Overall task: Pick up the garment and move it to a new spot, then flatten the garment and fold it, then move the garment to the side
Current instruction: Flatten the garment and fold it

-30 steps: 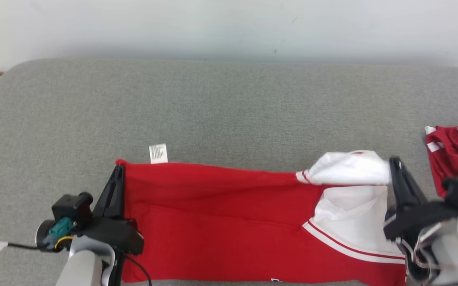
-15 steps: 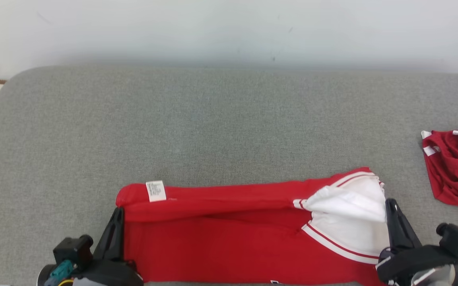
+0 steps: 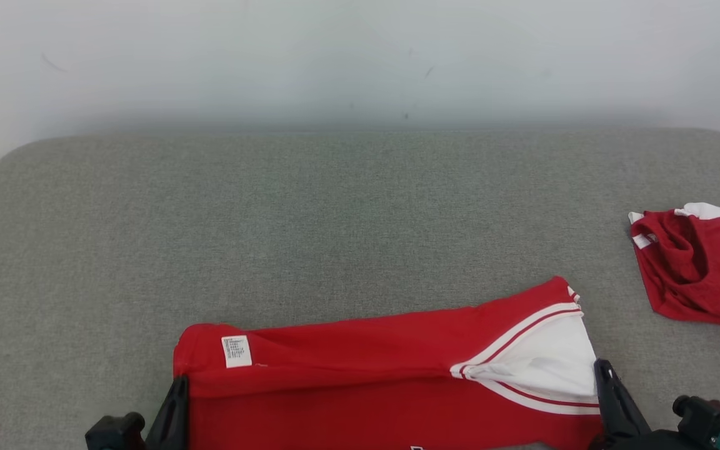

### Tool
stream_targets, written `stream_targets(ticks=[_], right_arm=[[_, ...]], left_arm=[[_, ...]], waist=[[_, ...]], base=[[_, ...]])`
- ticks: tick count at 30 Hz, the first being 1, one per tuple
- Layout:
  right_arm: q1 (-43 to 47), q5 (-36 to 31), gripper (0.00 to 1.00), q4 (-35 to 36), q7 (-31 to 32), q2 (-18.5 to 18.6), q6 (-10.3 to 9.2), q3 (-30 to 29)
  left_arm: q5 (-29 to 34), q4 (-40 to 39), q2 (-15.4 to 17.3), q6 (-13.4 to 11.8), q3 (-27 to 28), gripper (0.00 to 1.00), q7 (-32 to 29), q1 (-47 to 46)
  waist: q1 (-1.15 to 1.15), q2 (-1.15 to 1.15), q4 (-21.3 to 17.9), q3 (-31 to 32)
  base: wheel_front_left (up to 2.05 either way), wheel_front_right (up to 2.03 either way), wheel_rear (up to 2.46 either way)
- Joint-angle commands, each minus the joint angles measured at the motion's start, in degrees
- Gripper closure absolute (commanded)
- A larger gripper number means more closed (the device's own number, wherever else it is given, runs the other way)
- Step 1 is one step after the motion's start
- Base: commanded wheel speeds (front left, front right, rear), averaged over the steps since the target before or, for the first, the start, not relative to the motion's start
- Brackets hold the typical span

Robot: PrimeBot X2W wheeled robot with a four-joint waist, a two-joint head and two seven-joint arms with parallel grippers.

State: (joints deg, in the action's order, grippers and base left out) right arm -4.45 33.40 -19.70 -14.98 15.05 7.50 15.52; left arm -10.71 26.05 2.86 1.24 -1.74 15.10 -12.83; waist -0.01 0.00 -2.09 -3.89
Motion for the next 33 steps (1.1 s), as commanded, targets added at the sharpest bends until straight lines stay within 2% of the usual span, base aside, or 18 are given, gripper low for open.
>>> stream_targets(ticks=[1, 2, 3, 11, 14, 24, 33], right_arm=[[0.6, 0.12, 1.0, -0.74, 0.03, -0.28, -0.01, -0.1], [0.49, 0.24, 0.62, -0.8, 0.15, -0.45, -0.01, 0.05], [0.43, 0.21, 0.0, -0.83, 0.16, -0.55, -0.01, 0.14], [1.1, -2.99, 0.0, 2.77, -0.19, -0.61, -0.01, -5.55], [1.06, -5.24, 0.0, 2.29, -0.19, -1.2, -0.01, -6.3], [-3.53, -11.72, 0.0, -6.55, 2.23, -3.7, -0.01, -7.33], [-8.53, -15.44, 0.0, -16.55, 1.32, -4.71, -0.01, -10.22]], left_arm=[[0.38, 0.62, 0.11, -0.39, 0.29, 0.93, 0.05, 1.16], [0.46, 0.73, 0.1, -0.72, 0.37, 0.63, 0.05, 1.6], [0.39, 0.98, 0.11, -1.0, 0.5, 0.0, 0.05, 2.05], [-0.29, -2.17, 0.09, -3.39, 1.67, 0.0, 0.05, 5.75], [-0.13, -3.27, 0.11, -3.32, 1.44, 0.0, 0.05, 6.76], [0.24, -5.28, 0.08, -3.56, 0.2, 0.0, 0.05, 5.54], [0.79, -6.92, 0.11, -3.19, -1.44, 0.0, 0.05, 4.05]], waist=[[0.01, 0.0, -0.41, 0.23], [0.01, 0.0, -0.52, 0.31], [0.01, 0.0, -0.61, 0.39], [0.01, 0.0, 0.17, 1.33], [0.01, 0.0, 0.75, 1.62], [0.01, 0.0, 3.38, -0.12], [0.01, 0.0, 5.79, -3.15]], base=[[0.0, 0.0, 0.0], [0.0, 0.0, 0.0], [0.0, 0.0, 0.0], [0.0, 0.0, 0.0], [0.0, 0.0, 0.0], [0.0, 0.0, 0.0], [0.0, 0.0, 0.0]])
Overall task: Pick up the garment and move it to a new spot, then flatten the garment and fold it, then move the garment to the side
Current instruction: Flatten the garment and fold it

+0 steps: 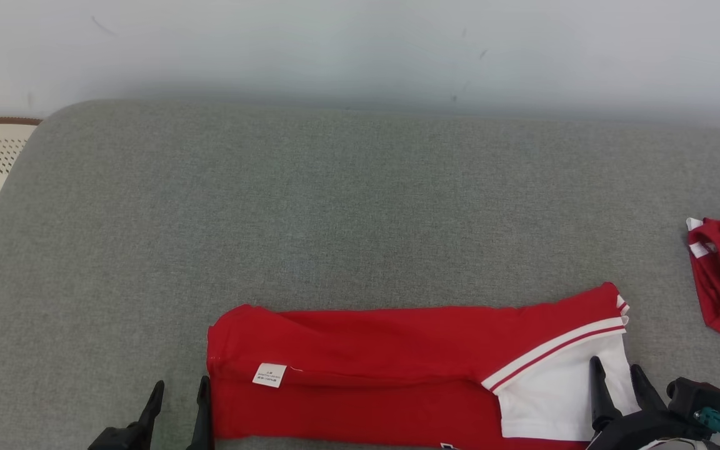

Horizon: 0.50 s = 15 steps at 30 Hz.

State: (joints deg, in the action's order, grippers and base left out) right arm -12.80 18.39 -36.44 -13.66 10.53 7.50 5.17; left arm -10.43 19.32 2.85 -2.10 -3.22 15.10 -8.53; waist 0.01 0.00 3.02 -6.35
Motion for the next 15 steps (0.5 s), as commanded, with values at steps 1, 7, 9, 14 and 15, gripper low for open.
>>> stream_targets(ticks=[1, 7, 9, 14, 15], right_arm=[[-0.61, -0.37, 0.0, -0.91, -0.18, -0.3, -0.01, -0.04], [-1.58, 0.36, 0.0, -7.23, -0.24, -1.09, -0.02, -0.55], [-1.61, 1.45, 0.98, -8.89, -0.21, -1.64, -0.01, 0.46], [-1.96, 4.64, 1.0, -9.94, -0.4, -0.43, -0.04, 2.6], [-2.11, 4.96, 1.0, -9.79, -0.55, 0.24, -0.06, 2.47]], left_arm=[[0.56, -0.35, 0.1, 0.16, -0.14, 0.0, 0.05, -0.43], [0.73, -0.41, 0.09, 0.39, -0.51, 0.0, 0.05, -0.8], [0.8, -0.52, 0.11, 0.48, -0.47, 0.0, 0.05, -0.8], [0.94, -0.93, 0.1, 0.43, -0.14, 0.0, 0.05, -0.36], [0.9, -1.0, 0.08, 0.39, -0.13, 0.0, 0.05, -0.19]], waist=[[-0.01, 0.0, 0.89, -0.93], [-0.01, 0.0, 1.82, -1.39], [-0.01, 0.0, 1.98, -1.38], [-0.01, 0.0, 1.76, -1.11], [-0.01, 0.0, 1.61, -0.97]], base=[[0.0, 0.0, 0.0], [0.0, 0.0, 0.0], [0.0, 0.0, 0.0], [0.0, 0.0, 0.0], [0.0, 0.0, 0.0]])
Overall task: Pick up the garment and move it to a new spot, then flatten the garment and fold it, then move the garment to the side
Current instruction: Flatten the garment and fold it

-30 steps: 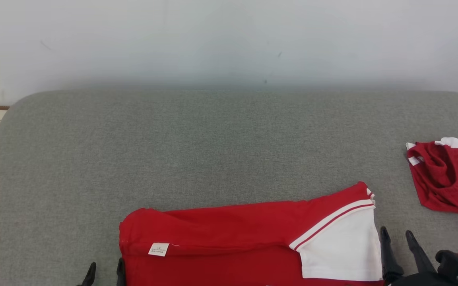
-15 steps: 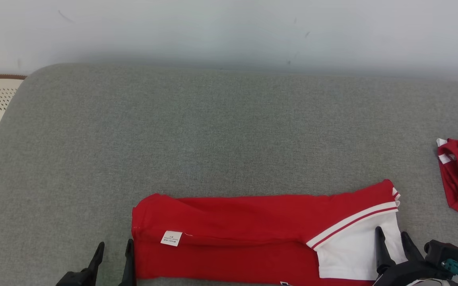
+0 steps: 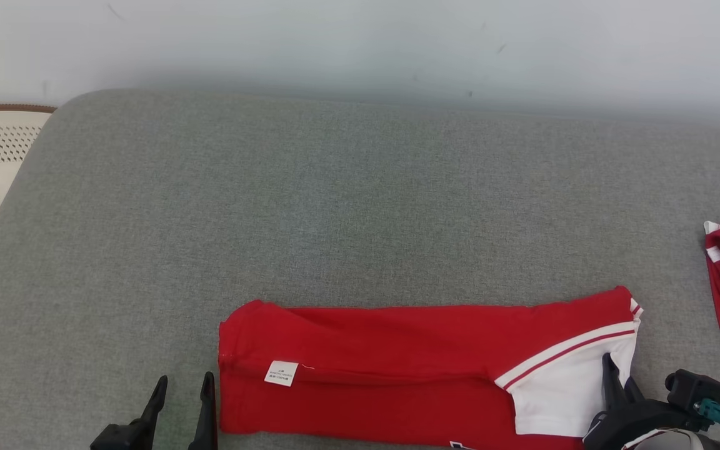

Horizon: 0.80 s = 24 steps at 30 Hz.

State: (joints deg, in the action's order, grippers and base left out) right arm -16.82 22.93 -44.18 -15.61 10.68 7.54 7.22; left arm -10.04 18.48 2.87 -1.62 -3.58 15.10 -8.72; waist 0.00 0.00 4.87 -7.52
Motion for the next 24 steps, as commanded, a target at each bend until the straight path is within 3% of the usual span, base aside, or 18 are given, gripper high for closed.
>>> stream_targets(ticks=[1, 9, 15, 24], right_arm=[[1.75, 0.78, 1.0, -1.86, 1.26, 0.89, -0.19, 0.05], [0.3, -1.13, 1.0, 2.31, 0.49, 6.52, -0.09, -4.87], [0.89, -3.59, 1.0, 8.69, 0.47, 6.48, -0.09, -5.65], [4.14, -0.55, 1.0, 26.69, 5.23, 5.55, -0.07, 10.28]], left_arm=[[0.41, -0.23, 0.08, -0.17, 0.22, 0.0, 0.05, 0.2], [-0.44, -0.13, 0.08, -0.38, -0.73, 0.0, 0.05, 1.31], [-1.04, 0.26, 0.09, -0.53, -1.53, 0.0, 0.04, 2.19], [-2.24, 0.53, 0.08, -1.05, -2.0, 0.0, 0.04, 2.88]], waist=[[0.0, 0.0, -0.42, 0.36], [0.0, 0.0, -2.52, 1.88], [0.0, 0.0, -4.43, 3.1], [0.0, 0.0, -8.18, 3.98]], base=[[0.0, 0.0, 0.0], [0.0, 0.0, 0.0], [0.0, 0.0, 0.0], [0.0, 0.0, 0.0]])
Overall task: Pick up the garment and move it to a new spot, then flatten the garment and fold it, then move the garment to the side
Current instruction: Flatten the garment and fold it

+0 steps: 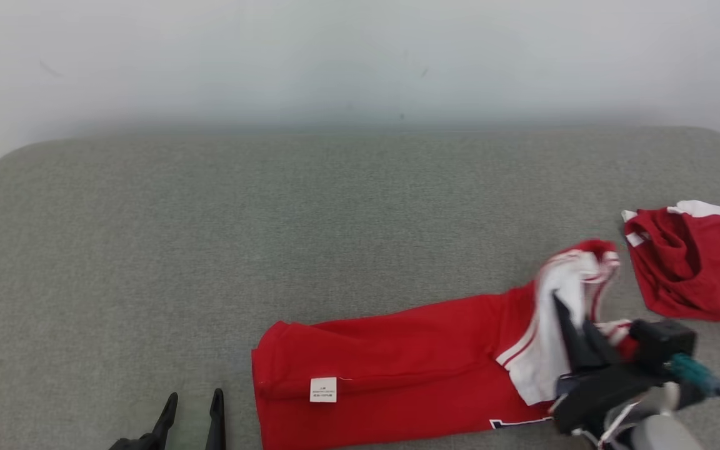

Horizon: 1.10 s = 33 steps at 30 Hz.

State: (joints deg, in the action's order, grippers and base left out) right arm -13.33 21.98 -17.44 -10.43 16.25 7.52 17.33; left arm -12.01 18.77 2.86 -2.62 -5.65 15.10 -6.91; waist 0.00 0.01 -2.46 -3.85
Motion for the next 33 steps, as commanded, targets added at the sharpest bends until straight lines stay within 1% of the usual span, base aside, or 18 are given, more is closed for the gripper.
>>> stream_targets(ticks=[1, 6, 7, 10, 13, 17, 21, 24, 25, 26, 27, 30, 33], right_arm=[[0.92, 0.7, 1.0, 2.14, 0.91, 0.19, -0.05, 2.26], [1.12, 2.91, 1.0, 9.15, 5.56, 0.03, -0.05, 12.51], [0.76, 3.8, 1.0, 10.32, 6.98, -0.54, -0.05, 16.43], [-0.98, 4.25, 1.0, 10.12, 7.88, -1.38, -0.05, 20.88], [-2.78, 4.52, 1.0, 8.17, 7.96, -3.07, -0.05, 24.41], [-6.02, 4.32, 1.0, 4.22, 7.58, -4.11, -0.05, 27.73], [-8.75, 4.81, 1.0, -0.79, 6.4, -5.42, -0.05, 29.52], [-11.05, 4.71, 1.0, -5.04, 5.19, -6.69, -0.05, 30.37], [-11.69, 4.91, 0.89, -6.23, 4.57, -7.37, -0.05, 30.4], [-12.18, 5.34, 0.56, -7.39, 3.96, -8.11, -0.05, 30.36], [-12.75, 5.65, 0.0, -8.26, 3.44, -8.73, -0.04, 30.73], [-14.61, 7.28, 0.0, -9.2, 1.12, -9.88, -0.05, 31.39], [-15.46, 8.98, 0.0, -8.56, -0.82, -10.09, -0.05, 31.48]], left_arm=[[-0.4, 0.28, 0.1, -0.07, -0.08, 0.0, 0.04, 0.95], [-0.96, 0.63, 0.1, 0.11, -1.68, 0.0, 0.04, -0.16], [-1.24, 0.74, 0.12, 0.31, -2.45, 0.0, 0.04, -0.44], [-1.53, 0.94, 0.08, 0.37, -3.47, 0.0, 0.04, -0.97], [-1.42, 1.01, 0.11, 0.33, -4.09, 0.0, 0.04, -1.47], [-1.6, 0.87, 0.1, 0.11, -4.86, 0.0, 0.04, -1.4], [-2.04, 0.77, 0.08, 0.14, -5.24, 0.0, 0.04, -1.77], [-2.32, 0.66, 0.07, 0.09, -5.46, 0.0, 0.04, -1.99], [-2.39, 0.75, 0.08, 0.12, -5.53, 0.0, 0.04, -2.0], [-2.47, 0.85, 0.1, 0.05, -5.55, 0.0, 0.04, -1.97], [-2.46, 0.89, 0.09, 0.04, -5.62, 0.0, 0.04, -1.91], [-2.45, 0.74, 0.08, -0.32, -5.54, 0.0, 0.04, -1.81], [-2.4, 0.82, 0.08, -0.45, -5.06, 0.0, 0.04, -1.73]], waist=[[0.0, -0.01, -1.06, 0.27], [0.0, -0.01, -0.44, 0.1], [0.0, -0.01, 0.52, 0.06], [0.0, -0.01, 2.49, -0.34], [0.0, -0.01, 5.09, -0.93], [0.0, -0.01, 8.76, -1.8], [0.0, -0.01, 11.96, -2.76], [0.0, -0.01, 13.51, -3.38], [0.0, -0.01, 13.93, -3.54], [0.0, -0.01, 14.18, -3.61], [0.0, -0.01, 14.36, -3.64], [0.0, -0.01, 14.41, -3.61], [0.0, -0.01, 13.82, -3.03]], base=[[0.0, 0.0, 0.0], [0.0, 0.0, 0.0], [0.0, 0.0, 0.0], [0.0, 0.0, 0.0], [0.0, 0.0, 0.0], [0.0, 0.0, 0.0], [0.0, 0.0, 0.0], [0.0, 0.0, 0.0], [0.0, 0.0, 0.0], [0.0, 0.0, 0.0], [0.0, 0.0, 0.0], [0.0, 0.0, 0.0], [0.0, 0.0, 0.0]])
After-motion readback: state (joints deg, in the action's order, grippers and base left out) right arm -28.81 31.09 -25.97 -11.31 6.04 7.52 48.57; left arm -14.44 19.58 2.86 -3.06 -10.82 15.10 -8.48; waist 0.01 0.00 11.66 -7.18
